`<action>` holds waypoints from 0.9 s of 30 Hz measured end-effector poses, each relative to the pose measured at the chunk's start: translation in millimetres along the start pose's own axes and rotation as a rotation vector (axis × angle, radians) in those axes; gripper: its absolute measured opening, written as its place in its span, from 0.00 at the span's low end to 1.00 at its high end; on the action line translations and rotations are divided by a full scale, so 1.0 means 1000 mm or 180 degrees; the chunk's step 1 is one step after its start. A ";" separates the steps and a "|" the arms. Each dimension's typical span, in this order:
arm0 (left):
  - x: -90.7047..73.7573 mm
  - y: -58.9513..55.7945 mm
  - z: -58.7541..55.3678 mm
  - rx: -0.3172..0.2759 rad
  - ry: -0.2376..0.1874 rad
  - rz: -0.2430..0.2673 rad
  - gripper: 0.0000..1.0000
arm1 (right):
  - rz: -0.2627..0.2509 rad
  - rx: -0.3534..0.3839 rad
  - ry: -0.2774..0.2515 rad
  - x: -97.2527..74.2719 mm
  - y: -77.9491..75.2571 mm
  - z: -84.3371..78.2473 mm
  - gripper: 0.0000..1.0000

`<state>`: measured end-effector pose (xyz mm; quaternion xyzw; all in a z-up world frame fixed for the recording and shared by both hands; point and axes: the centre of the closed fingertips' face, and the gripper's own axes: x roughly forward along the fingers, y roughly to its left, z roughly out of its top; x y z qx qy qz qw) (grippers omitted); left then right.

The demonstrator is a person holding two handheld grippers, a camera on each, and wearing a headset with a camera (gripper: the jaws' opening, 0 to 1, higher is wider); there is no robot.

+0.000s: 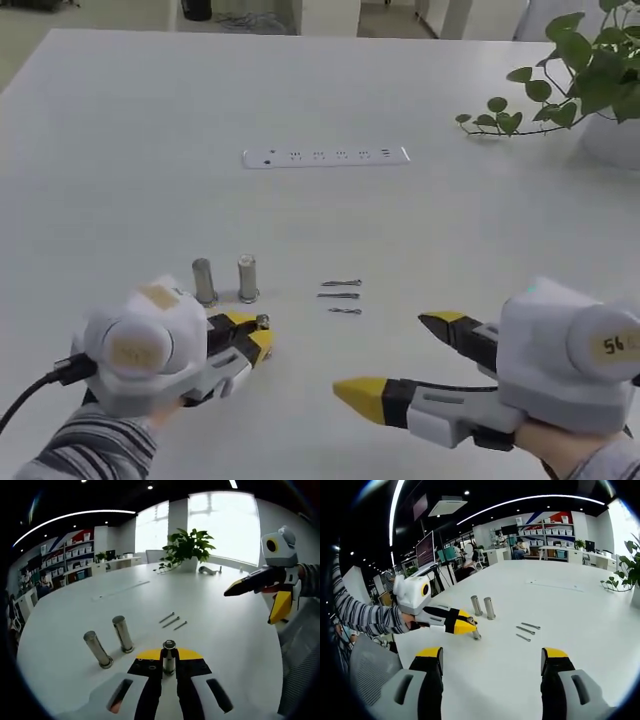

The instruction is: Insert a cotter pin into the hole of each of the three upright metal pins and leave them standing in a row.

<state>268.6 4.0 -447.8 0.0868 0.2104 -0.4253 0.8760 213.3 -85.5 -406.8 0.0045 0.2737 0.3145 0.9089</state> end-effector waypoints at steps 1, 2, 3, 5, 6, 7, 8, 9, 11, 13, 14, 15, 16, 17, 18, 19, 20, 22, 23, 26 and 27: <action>0.001 -0.003 0.000 0.0027 0.0007 -0.0026 0.05 | -0.0001 -0.0002 -0.0003 0.000 0.000 0.000 0.78; 0.001 -0.004 0.000 0.0030 0.0010 -0.0033 0.05 | -0.0002 -0.0003 -0.0004 -0.001 0.000 0.000 0.78; 0.002 -0.006 0.000 0.0045 0.0021 -0.0057 0.05 | -0.0003 -0.0010 -0.0004 -0.001 0.001 0.000 0.78; 0.002 -0.009 0.000 0.0070 0.0021 -0.0096 0.05 | -0.0003 -0.0014 0.0002 -0.002 0.001 0.000 0.78; 0.002 -0.011 -0.001 0.0089 0.0029 -0.0116 0.05 | -0.0006 -0.0012 0.0002 -0.002 0.000 0.000 0.78; 0.003 -0.013 -0.002 0.0106 0.0040 -0.0125 0.05 | -0.0008 -0.0009 0.0003 -0.003 0.000 -0.001 0.78; 0.003 -0.014 -0.003 0.0139 0.0064 -0.0137 0.05 | -0.0010 -0.0006 0.0004 -0.003 0.000 -0.001 0.78; 0.003 -0.014 -0.003 0.0148 0.0044 -0.0127 0.05 | -0.0013 -0.0008 0.0004 -0.003 0.000 -0.001 0.78; 0.003 -0.015 -0.003 0.0126 0.0050 -0.0153 0.05 | -0.0014 -0.0019 0.0022 -0.003 -0.001 -0.002 0.78; 0.003 -0.015 -0.003 0.0117 0.0052 -0.0157 0.05 | -0.0010 -0.0031 0.0031 -0.003 -0.001 -0.002 0.78; 0.003 -0.015 -0.003 0.0124 0.0054 -0.0158 0.05 | -0.0010 -0.0035 0.0031 -0.003 -0.001 -0.002 0.78; 0.003 -0.016 -0.003 0.0126 0.0054 -0.0164 0.05 | -0.0009 -0.0038 0.0036 -0.003 -0.002 -0.003 0.78; 0.002 -0.016 -0.003 0.0122 0.0055 -0.0166 0.05 | -0.0010 -0.0039 0.0036 -0.003 -0.002 -0.003 0.77; 0.002 -0.016 -0.003 0.0120 0.0058 -0.0167 0.05 | -0.0008 -0.0035 0.0038 -0.003 -0.003 -0.003 0.77; 0.002 -0.016 -0.003 0.0120 0.0057 -0.0168 0.05 | -0.0008 -0.0030 0.0042 -0.003 -0.003 -0.003 0.77; 0.002 -0.016 -0.003 0.0119 0.0057 -0.0177 0.05 | -0.0008 -0.0028 0.0046 -0.002 -0.003 -0.004 0.77; 0.002 -0.016 -0.003 0.0103 0.0058 -0.0187 0.05 | 0.0000 -0.0026 0.0055 -0.002 -0.003 -0.004 0.77; 0.002 -0.016 -0.003 0.0083 0.0062 -0.0196 0.06 | 0.0028 0.0012 0.0079 -0.002 -0.002 -0.005 0.76; 0.002 -0.016 -0.003 0.0083 0.0063 -0.0195 0.06 | 0.0034 0.0014 0.0084 -0.002 -0.002 -0.006 0.76; 0.002 -0.016 -0.005 0.0056 0.0081 -0.0194 0.10 | 0.0039 0.0003 0.0111 -0.001 -0.003 -0.007 0.75; 0.002 -0.015 -0.005 0.0056 0.0090 -0.0187 0.13 | 0.0047 0.0008 0.0131 -0.001 -0.003 -0.008 0.75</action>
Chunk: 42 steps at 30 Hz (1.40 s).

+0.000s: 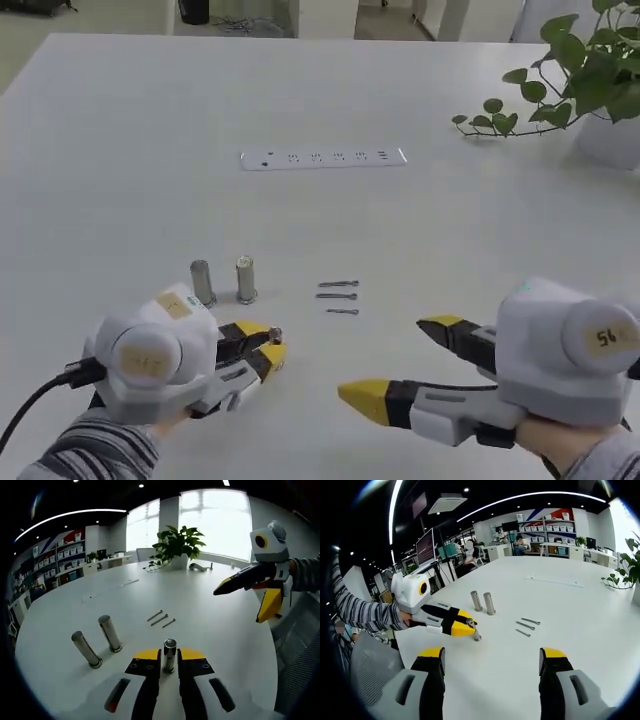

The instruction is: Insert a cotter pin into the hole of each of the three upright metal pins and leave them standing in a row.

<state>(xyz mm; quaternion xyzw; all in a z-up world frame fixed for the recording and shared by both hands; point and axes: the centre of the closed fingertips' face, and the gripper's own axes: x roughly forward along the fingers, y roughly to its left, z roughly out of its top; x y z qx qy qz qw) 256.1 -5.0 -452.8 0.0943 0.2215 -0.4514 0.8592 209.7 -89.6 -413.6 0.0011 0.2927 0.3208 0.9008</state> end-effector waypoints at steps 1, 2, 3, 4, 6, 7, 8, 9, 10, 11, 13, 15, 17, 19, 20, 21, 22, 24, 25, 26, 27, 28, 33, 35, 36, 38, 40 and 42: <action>0.000 0.000 0.000 -0.0003 0.0008 0.0009 0.15 | 0.0004 0.0005 0.0005 0.000 0.000 0.000 0.74; 0.000 0.001 -0.001 -0.0003 0.0012 0.0015 0.17 | 0.0006 0.0006 0.0009 0.000 0.000 -0.001 0.74; -0.001 0.001 -0.001 -0.0012 0.0016 0.0027 0.20 | 0.0017 0.0003 0.0021 0.001 0.000 -0.001 0.74; -0.001 0.001 -0.001 -0.0012 0.0013 0.0030 0.21 | 0.0024 -0.0001 0.0027 0.001 0.000 -0.001 0.73; -0.003 0.002 -0.001 -0.0041 0.0016 0.0043 0.24 | 0.0039 -0.0028 0.0053 0.002 -0.001 -0.001 0.72; -0.004 0.002 0.000 -0.0049 0.0012 0.0051 0.26 | 0.0050 -0.0047 0.0066 0.002 -0.001 -0.001 0.71; -0.005 0.002 0.000 -0.0055 0.0006 0.0072 0.29 | 0.0064 -0.0074 0.0102 0.004 -0.002 -0.002 0.71; -0.006 0.002 0.001 -0.0064 0.0005 0.0088 0.30 | 0.0074 -0.0096 0.0142 0.005 -0.004 -0.003 0.69; -0.008 0.003 0.001 -0.0090 0.0012 0.0117 0.32 | 0.0084 -0.0113 0.0203 0.006 -0.006 -0.004 0.66; -0.009 0.004 0.002 -0.0096 0.0004 0.0142 0.35 | 0.0099 -0.0115 0.0249 0.007 -0.008 -0.005 0.63; -0.013 0.006 0.003 -0.0157 -0.0002 0.0216 0.38 | 0.0133 -0.0104 0.0300 0.010 -0.012 -0.005 0.58; -0.015 0.005 0.002 -0.0280 -0.0026 0.0210 0.41 | 0.0148 -0.0074 0.0328 0.012 -0.017 -0.003 0.55; -0.018 0.004 0.002 -0.0256 -0.0018 0.0265 0.44 | 0.0180 -0.0093 0.0363 0.016 -0.021 -0.001 0.54; -0.021 0.006 0.001 -0.0315 -0.0016 0.0330 0.46 | 0.0211 -0.0188 0.0431 0.019 -0.025 -0.001 0.53; -0.022 0.007 0.001 -0.0361 -0.0022 0.0370 0.48 | 0.0215 -0.0211 0.0459 0.021 -0.027 0.000 0.52; -0.024 0.008 0.001 -0.0379 -0.0040 0.0410 0.50 | 0.0233 -0.0248 0.0483 0.023 -0.029 0.001 0.51; -0.025 0.007 0.001 -0.0381 -0.0045 0.0422 0.52 | 0.0245 -0.0277 0.0498 0.025 -0.030 0.002 0.51; -0.028 0.007 0.000 -0.0425 -0.0014 0.0475 0.56 | 0.0264 -0.0375 0.0570 0.030 -0.035 0.003 0.49; -0.030 0.007 0.000 -0.0449 -0.0024 0.0502 0.59 | 0.0274 -0.0417 0.0594 0.031 -0.036 0.003 0.48; -0.030 0.007 0.000 -0.0456 -0.0028 0.0511 0.61 | 0.0270 -0.0448 0.0616 0.034 -0.038 0.003 0.48; -0.032 0.007 0.000 -0.0476 -0.0038 0.0545 0.63 | 0.0282 -0.0494 0.0658 0.037 -0.040 0.003 0.47; -0.033 0.007 -0.001 -0.0492 -0.0030 0.0562 0.64 | 0.0297 -0.0517 0.0672 0.039 -0.041 0.004 0.46; -0.039 0.008 -0.003 -0.0521 -0.0029 0.0626 0.68 | 0.0374 -0.0665 0.0789 0.052 -0.046 0.005 0.39; -0.041 0.009 -0.003 -0.0543 -0.0021 0.0659 0.70 | 0.0376 -0.0695 0.0842 0.058 -0.051 0.004 0.38; -0.043 0.010 -0.004 -0.0577 -0.0018 0.0678 0.71 | 0.0394 -0.0714 0.0874 0.061 -0.052 0.003 0.37; -0.047 0.011 -0.004 -0.0594 -0.0029 0.0710 0.73 | 0.0400 -0.0716 0.0928 0.066 -0.055 0.002 0.36; -0.050 0.012 -0.004 -0.0591 -0.0032 0.0753 0.74 | 0.0414 -0.0727 0.0974 0.070 -0.056 0.001 0.35; -0.053 0.013 -0.004 -0.0610 -0.0037 0.0789 0.75 | 0.0410 -0.0776 0.1040 0.075 -0.060 -0.002 0.34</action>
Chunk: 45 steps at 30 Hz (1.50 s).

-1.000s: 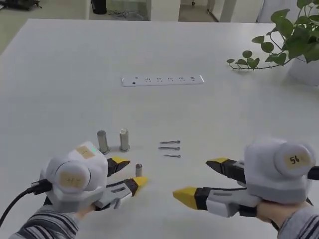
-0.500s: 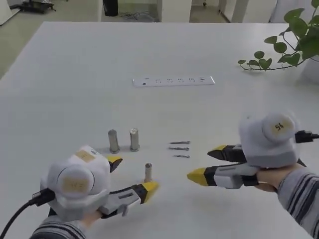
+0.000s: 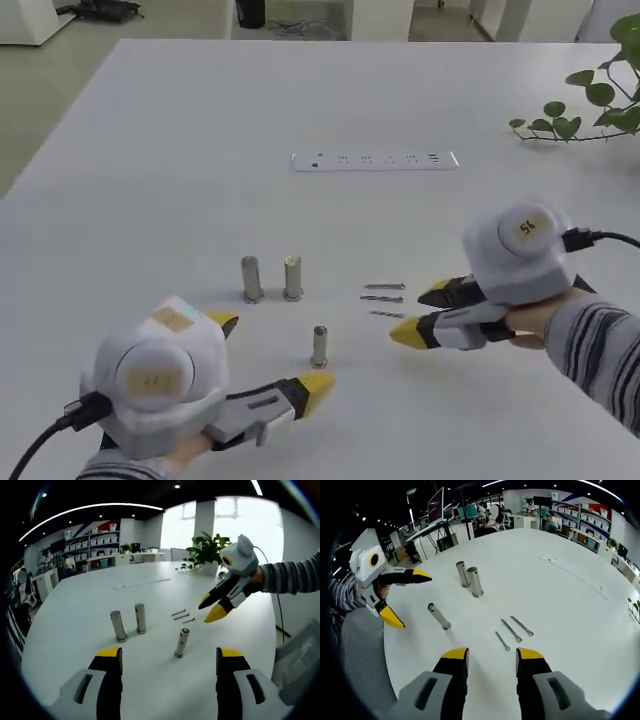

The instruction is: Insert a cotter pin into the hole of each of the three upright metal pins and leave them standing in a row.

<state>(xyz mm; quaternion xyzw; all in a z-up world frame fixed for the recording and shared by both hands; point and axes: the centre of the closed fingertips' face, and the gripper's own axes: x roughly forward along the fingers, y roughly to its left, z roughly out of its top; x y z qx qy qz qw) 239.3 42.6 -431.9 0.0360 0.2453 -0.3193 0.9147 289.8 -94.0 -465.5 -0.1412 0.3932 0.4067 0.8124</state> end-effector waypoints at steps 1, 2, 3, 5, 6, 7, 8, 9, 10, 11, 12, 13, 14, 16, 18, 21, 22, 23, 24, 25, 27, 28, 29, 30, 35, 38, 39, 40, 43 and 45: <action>-0.001 0.001 0.000 -0.0032 -0.0004 0.0009 0.76 | -0.0002 -0.0022 0.0024 0.002 -0.001 0.000 0.33; -0.002 0.001 0.000 -0.0042 -0.0008 0.0013 0.77 | -0.0004 -0.0046 0.0063 0.004 -0.004 -0.001 0.32; -0.003 0.002 0.000 -0.0061 -0.0014 0.0023 0.77 | 0.0000 -0.0053 0.0090 0.006 -0.005 -0.001 0.31; -0.004 0.004 0.000 -0.0070 -0.0001 0.0058 0.79 | 0.0009 -0.0086 0.0117 0.009 -0.006 0.001 0.29; -0.004 0.005 -0.001 -0.0072 0.0009 0.0077 0.80 | 0.0021 -0.0111 0.0135 0.011 -0.006 0.002 0.28; -0.005 0.007 -0.002 -0.0073 0.0029 0.0092 0.80 | 0.0025 -0.0128 0.0147 0.012 -0.007 0.002 0.25; -0.006 0.007 -0.002 -0.0075 0.0034 0.0097 0.80 | 0.0027 -0.0142 0.0161 0.014 -0.008 0.003 0.23; -0.006 0.009 -0.003 -0.0082 0.0040 0.0110 0.80 | 0.0038 -0.0161 0.0203 0.016 -0.008 0.002 0.20; -0.006 0.009 -0.003 -0.0086 0.0043 0.0114 0.80 | 0.0053 -0.0180 0.0240 0.017 -0.009 0.001 0.18; -0.007 0.010 -0.004 -0.0094 0.0056 0.0124 0.80 | 0.0057 -0.0214 0.0270 0.019 -0.009 0.001 0.18; -0.008 0.012 -0.005 -0.0098 0.0071 0.0157 0.80 | 0.0051 -0.0231 0.0286 0.020 -0.009 0.001 0.18; -0.008 0.013 -0.006 -0.0098 0.0079 0.0166 0.80 | 0.0049 -0.0253 0.0315 0.021 -0.009 0.000 0.17; -0.009 0.013 -0.006 -0.0109 0.0076 0.0171 0.80 | 0.0046 -0.0265 0.0338 0.022 -0.010 -0.001 0.16; -0.011 0.015 -0.006 -0.0133 0.0060 0.0193 0.80 | 0.0051 -0.0289 0.0395 0.025 -0.010 -0.003 0.14; -0.012 0.015 -0.006 -0.0132 0.0065 0.0199 0.80 | 0.0061 -0.0307 0.0462 0.026 -0.008 -0.005 0.14; -0.014 0.016 -0.008 -0.0143 0.0074 0.0207 0.80 | 0.0032 -0.0357 0.0514 0.026 -0.007 -0.006 0.12; -0.014 0.016 -0.008 -0.0144 0.0075 0.0212 0.80 | 0.0031 -0.0369 0.0522 0.025 -0.007 -0.006 0.12; -0.015 0.016 -0.009 -0.0151 0.0074 0.0213 0.80 | 0.0042 -0.0389 0.0539 0.026 -0.006 -0.006 0.11; -0.015 0.016 -0.009 -0.0164 0.0065 0.0205 0.80 | 0.0045 -0.0404 0.0567 0.026 -0.005 -0.006 0.10; -0.016 0.016 -0.008 -0.0183 0.0051 0.0201 0.80 | 0.0046 -0.0433 0.0602 0.026 -0.005 -0.007 0.09; -0.017 0.017 -0.008 -0.0184 0.0048 0.0198 0.79 | 0.0053 -0.0520 0.0678 0.026 -0.005 -0.009 0.06; -0.017 0.017 -0.008 -0.0181 0.0050 0.0202 0.79 | 0.0032 -0.0572 0.0699 0.026 -0.006 -0.009 0.05; -0.017 0.017 -0.008 -0.0180 0.0050 0.0203 0.79 | 0.0029 -0.0600 0.0722 0.026 -0.006 -0.009 0.04; -0.017 0.017 -0.008 -0.0184 0.0043 0.0202 0.79 | 0.0025 -0.0636 0.0745 0.026 -0.007 -0.009 0.03; -0.018 0.017 -0.007 -0.0179 0.0044 0.0205 0.78 | -0.0026 -0.0982 0.0874 0.027 -0.012 -0.009 0.00; -0.018 0.015 -0.007 -0.0190 0.0022 0.0182 0.77 | -0.0021 -0.1122 0.0930 0.028 -0.012 -0.010 0.00; -0.018 0.015 -0.007 -0.0191 0.0022 0.0178 0.77 | -0.0017 -0.1127 0.0941 0.028 -0.012 -0.010 0.00; -0.018 0.015 -0.007 -0.0185 0.0032 0.0179 0.77 | -0.0018 -0.1115 0.0946 0.029 -0.014 -0.010 0.00; -0.018 0.015 -0.007 -0.0189 0.0036 0.0168 0.75 | -0.0013 -0.0914 0.0922 0.029 -0.018 -0.010 0.00; -0.019 0.014 -0.008 -0.0196 0.0042 0.0156 0.75 | 0.0014 -0.0794 0.0860 0.029 -0.017 -0.010 0.00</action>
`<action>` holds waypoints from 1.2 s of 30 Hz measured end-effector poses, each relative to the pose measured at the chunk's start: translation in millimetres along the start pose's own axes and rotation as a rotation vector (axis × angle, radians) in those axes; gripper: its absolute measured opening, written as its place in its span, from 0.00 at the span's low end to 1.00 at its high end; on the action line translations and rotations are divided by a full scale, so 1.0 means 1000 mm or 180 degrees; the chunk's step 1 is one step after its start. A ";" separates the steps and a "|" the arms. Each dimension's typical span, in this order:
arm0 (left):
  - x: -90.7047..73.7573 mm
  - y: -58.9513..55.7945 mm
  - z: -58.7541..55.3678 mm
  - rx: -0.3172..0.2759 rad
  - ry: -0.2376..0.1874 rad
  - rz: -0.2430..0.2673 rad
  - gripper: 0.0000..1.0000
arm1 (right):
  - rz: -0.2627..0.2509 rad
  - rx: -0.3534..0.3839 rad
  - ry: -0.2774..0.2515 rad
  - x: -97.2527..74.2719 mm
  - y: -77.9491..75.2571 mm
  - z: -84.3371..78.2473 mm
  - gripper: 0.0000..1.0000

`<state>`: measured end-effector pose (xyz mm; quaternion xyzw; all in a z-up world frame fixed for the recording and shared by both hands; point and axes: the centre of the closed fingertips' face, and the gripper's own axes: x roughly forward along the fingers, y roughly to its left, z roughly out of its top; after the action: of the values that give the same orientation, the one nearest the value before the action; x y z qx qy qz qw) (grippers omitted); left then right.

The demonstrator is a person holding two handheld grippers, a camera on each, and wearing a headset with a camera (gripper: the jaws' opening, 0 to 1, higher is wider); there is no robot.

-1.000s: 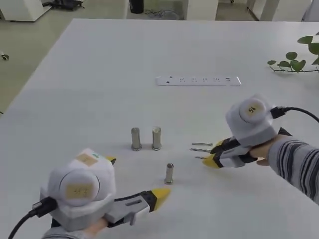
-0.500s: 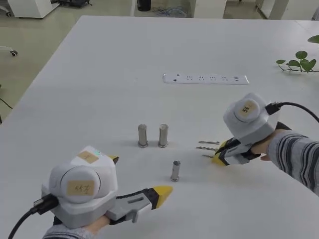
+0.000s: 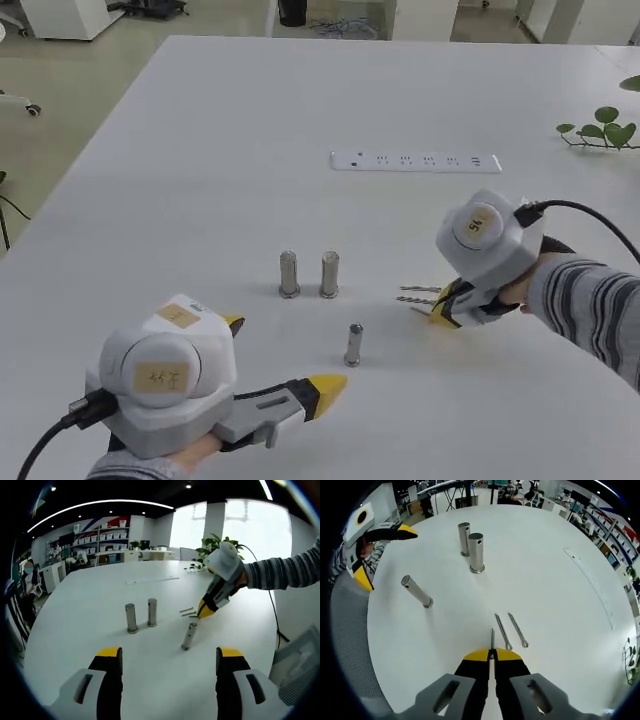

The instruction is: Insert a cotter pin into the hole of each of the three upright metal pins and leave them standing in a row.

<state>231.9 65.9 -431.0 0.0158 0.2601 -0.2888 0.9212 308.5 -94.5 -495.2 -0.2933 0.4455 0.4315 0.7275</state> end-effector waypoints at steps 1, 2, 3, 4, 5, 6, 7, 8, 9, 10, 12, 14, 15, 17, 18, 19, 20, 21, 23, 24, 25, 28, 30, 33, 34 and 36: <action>0.000 0.000 0.000 0.0003 -0.0001 0.0001 0.74 | 0.0018 0.0051 -0.0031 0.000 0.000 0.000 0.00; -0.001 0.000 0.000 0.0008 -0.0003 -0.0002 0.74 | 0.0028 0.0115 -0.0064 0.000 0.000 0.000 0.00; -0.001 0.000 0.000 0.0007 -0.0005 -0.0007 0.74 | 0.0033 0.0158 -0.0093 -0.001 0.001 0.000 0.00; -0.002 -0.001 0.001 -0.0002 -0.0006 -0.0017 0.73 | 0.0034 0.0114 -0.0102 -0.002 0.002 -0.001 0.00; -0.002 0.000 0.001 -0.0006 -0.0009 -0.0020 0.73 | 0.0017 0.0077 -0.0129 -0.003 0.003 -0.001 0.00; -0.002 0.000 0.001 -0.0004 -0.0010 -0.0021 0.72 | 0.0008 0.0061 -0.0134 -0.003 0.003 -0.001 0.00; -0.002 0.000 0.001 0.0000 -0.0009 -0.0022 0.72 | -0.0015 0.0031 -0.0140 -0.004 0.004 -0.001 0.00; -0.003 0.000 0.001 0.0004 -0.0013 -0.0020 0.71 | -0.0029 0.0009 -0.0139 -0.004 0.004 -0.002 0.00; -0.003 0.000 0.001 0.0002 -0.0013 -0.0023 0.71 | -0.0054 -0.0068 -0.0147 -0.006 0.003 -0.001 0.00; -0.003 0.000 0.001 -0.0002 -0.0006 -0.0030 0.71 | -0.0074 -0.0095 -0.0170 -0.007 0.003 0.000 0.00; -0.003 -0.001 0.001 0.0001 -0.0002 -0.0040 0.70 | -0.0088 -0.0094 -0.0202 -0.011 0.003 0.002 0.00; -0.003 -0.002 0.001 0.0012 -0.0004 -0.0053 0.69 | -0.0100 -0.0095 -0.0241 -0.015 0.004 0.004 0.00; -0.002 -0.003 0.002 0.0015 -0.0005 -0.0067 0.69 | -0.0105 -0.0116 -0.0258 -0.017 0.005 0.006 0.00; -0.002 -0.004 0.005 0.0043 -0.0015 -0.0086 0.67 | -0.0123 -0.0161 -0.0303 -0.020 0.007 0.009 0.00; -0.002 -0.005 0.006 0.0065 -0.0027 -0.0092 0.66 | -0.0131 -0.0187 -0.0337 -0.023 0.009 0.011 0.00; -0.002 -0.005 0.008 0.0079 -0.0037 -0.0092 0.64 | -0.0134 -0.0199 -0.0358 -0.025 0.011 0.013 0.00; -0.002 -0.007 0.009 0.0092 -0.0039 -0.0104 0.64 | -0.0140 -0.0237 -0.0399 -0.028 0.013 0.015 0.00; -0.001 -0.007 0.010 0.0093 -0.0037 -0.0114 0.63 | -0.0150 -0.0275 -0.0427 -0.029 0.015 0.017 0.00; 0.000 -0.008 0.011 0.0103 -0.0031 -0.0141 0.61 | -0.0172 -0.0375 -0.0465 -0.031 0.016 0.020 0.00; 0.001 -0.009 0.013 0.0104 -0.0034 -0.0151 0.60 | -0.0190 -0.0448 -0.0502 -0.033 0.018 0.023 0.00; 0.001 -0.010 0.014 0.0102 -0.0037 -0.0156 0.59 | -0.0182 -0.0476 -0.0509 -0.034 0.020 0.024 0.00; 0.001 -0.012 0.019 0.0088 -0.0053 -0.0182 0.56 | -0.0175 -0.0581 -0.0572 -0.040 0.028 0.029 0.00; 0.002 -0.013 0.022 0.0068 -0.0063 -0.0204 0.54 | -0.0176 -0.0668 -0.0642 -0.045 0.034 0.033 0.00; 0.002 -0.017 0.026 0.0034 -0.0092 -0.0249 0.52 | -0.0183 -0.0820 -0.0726 -0.052 0.043 0.040 0.00; 0.003 -0.019 0.028 0.0012 -0.0104 -0.0273 0.51 | -0.0186 -0.0856 -0.0746 -0.054 0.046 0.042 0.00; 0.003 -0.021 0.032 -0.0018 -0.0141 -0.0309 0.50 | -0.0184 -0.0917 -0.0788 -0.057 0.050 0.045 0.00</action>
<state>237.6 41.0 -402.0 -0.0058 0.2409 -0.3327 0.9117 268.5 -55.8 -426.6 -0.3518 0.2777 0.5025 0.7393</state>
